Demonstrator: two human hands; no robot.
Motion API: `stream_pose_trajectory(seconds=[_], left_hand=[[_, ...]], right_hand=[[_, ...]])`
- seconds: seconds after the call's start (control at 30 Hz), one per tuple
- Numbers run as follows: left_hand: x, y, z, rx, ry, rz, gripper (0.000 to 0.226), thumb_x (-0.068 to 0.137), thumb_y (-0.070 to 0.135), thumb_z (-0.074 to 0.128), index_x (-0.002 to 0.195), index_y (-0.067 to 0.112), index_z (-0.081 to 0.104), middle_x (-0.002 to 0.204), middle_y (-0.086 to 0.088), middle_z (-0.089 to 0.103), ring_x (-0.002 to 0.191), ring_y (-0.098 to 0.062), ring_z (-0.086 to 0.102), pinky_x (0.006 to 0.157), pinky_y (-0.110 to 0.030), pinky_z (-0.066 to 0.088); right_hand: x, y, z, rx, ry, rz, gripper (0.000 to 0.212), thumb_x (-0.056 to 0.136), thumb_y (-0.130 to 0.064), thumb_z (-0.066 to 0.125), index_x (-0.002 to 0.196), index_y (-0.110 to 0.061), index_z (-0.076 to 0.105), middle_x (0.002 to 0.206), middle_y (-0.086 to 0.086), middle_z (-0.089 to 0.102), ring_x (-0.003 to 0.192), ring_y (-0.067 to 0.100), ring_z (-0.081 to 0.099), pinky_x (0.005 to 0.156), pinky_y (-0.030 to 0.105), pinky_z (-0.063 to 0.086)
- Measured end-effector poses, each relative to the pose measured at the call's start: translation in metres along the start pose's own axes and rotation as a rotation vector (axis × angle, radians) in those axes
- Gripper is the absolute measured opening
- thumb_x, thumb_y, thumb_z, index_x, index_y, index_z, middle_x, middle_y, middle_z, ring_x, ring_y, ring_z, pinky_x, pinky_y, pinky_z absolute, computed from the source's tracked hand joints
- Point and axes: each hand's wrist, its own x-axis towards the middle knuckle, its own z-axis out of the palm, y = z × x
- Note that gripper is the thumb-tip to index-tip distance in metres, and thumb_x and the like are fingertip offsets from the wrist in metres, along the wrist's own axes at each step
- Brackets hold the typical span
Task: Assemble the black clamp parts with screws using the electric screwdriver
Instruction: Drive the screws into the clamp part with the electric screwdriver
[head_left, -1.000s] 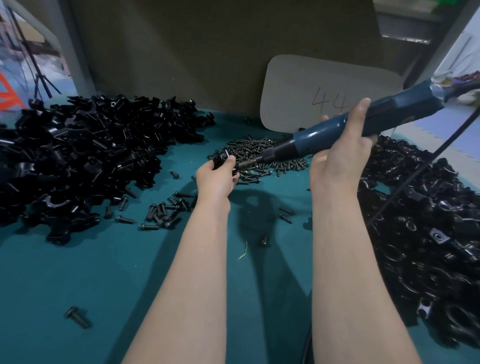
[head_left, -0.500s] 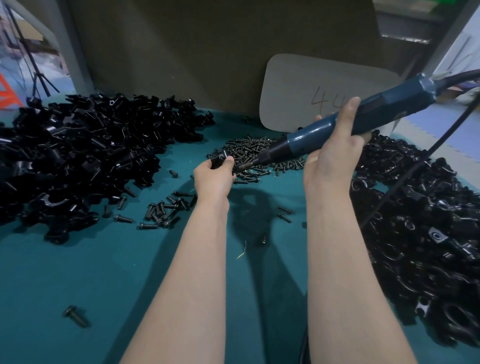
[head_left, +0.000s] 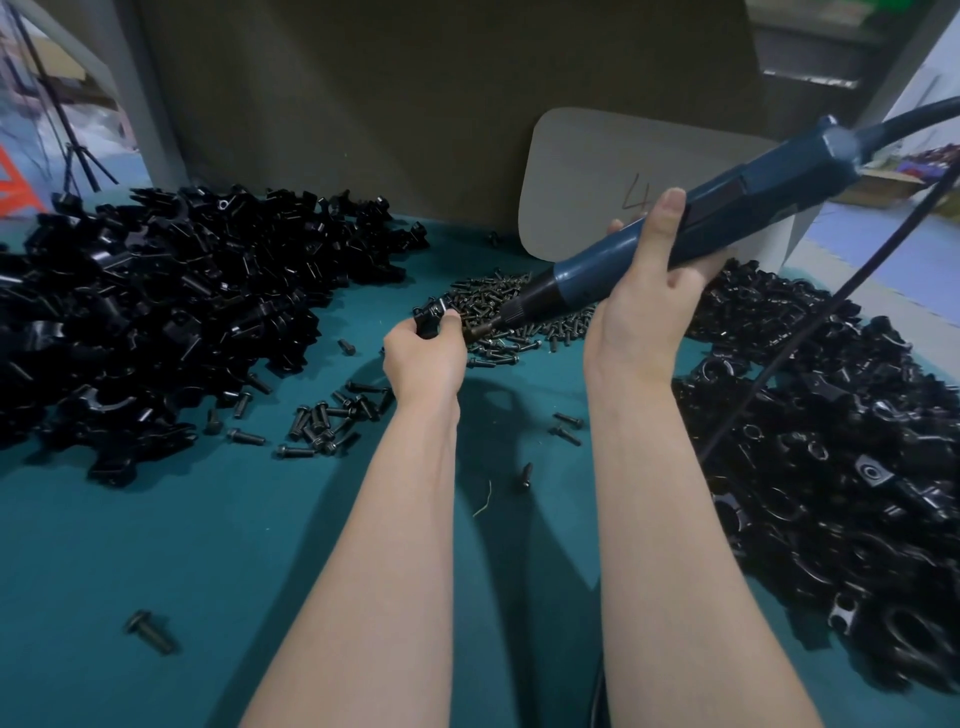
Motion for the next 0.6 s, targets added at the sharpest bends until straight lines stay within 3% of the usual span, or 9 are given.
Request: stream_pose_trajectory(seconds=[0.1,0.23,0.4,0.5,0.6], left_hand=[[-0.0002,0.0007,-0.001,-0.018,-0.001,-0.01,0.023,0.093,0.022,0.061,0.072,0.018,0.054,0.072,0.004,0.056,0.078,-0.024,0.06,0.091,-0.039,0.054],[-0.0003,0.0016,-0.0017,-0.026,-0.001,-0.021,0.021,0.094,0.022,0.061,0.074,0.018,0.054,0.073,0.003,0.057,0.08,-0.024,0.065,0.091,-0.038,0.055],[0.0005,0.0009,-0.0019,-0.037,-0.001,-0.036,0.019,0.094,0.021,0.061,0.077,0.016,0.054,0.076,0.003,0.057,0.077,-0.021,0.066,0.092,-0.037,0.054],[0.0009,0.0022,-0.0021,-0.047,0.007,-0.04,0.019,0.094,0.021,0.061,0.076,0.017,0.054,0.076,0.005,0.057,0.075,-0.02,0.067,0.091,-0.036,0.055],[-0.0006,0.0019,-0.0018,-0.062,0.009,-0.049,0.02,0.093,0.02,0.061,0.076,0.017,0.053,0.077,0.004,0.057,0.073,-0.019,0.066,0.09,-0.036,0.055]], right_hand=[[-0.0012,0.0008,0.0015,-0.02,-0.005,-0.018,0.037,0.097,-0.023,0.051,0.124,-0.026,0.025,0.113,0.0,0.054,0.095,0.008,0.059,0.08,0.015,0.05],[-0.0024,0.0015,0.0024,-0.031,-0.018,-0.022,0.038,0.097,-0.022,0.052,0.124,-0.025,0.026,0.12,0.006,0.052,0.099,0.014,0.059,0.085,0.02,0.051],[-0.0028,0.0033,0.0041,-0.053,-0.023,-0.045,0.039,0.097,-0.021,0.052,0.124,-0.025,0.025,0.106,-0.004,0.054,0.079,-0.001,0.062,0.081,0.02,0.049],[-0.0045,0.0038,0.0059,-0.094,-0.03,-0.049,0.041,0.097,-0.022,0.053,0.125,-0.024,0.024,0.109,-0.003,0.053,0.091,0.005,0.062,0.088,0.024,0.049],[-0.0079,0.0044,0.0073,-0.117,-0.037,-0.047,0.042,0.096,-0.023,0.054,0.126,-0.024,0.024,0.122,0.005,0.05,0.115,0.025,0.055,0.102,0.036,0.046]])
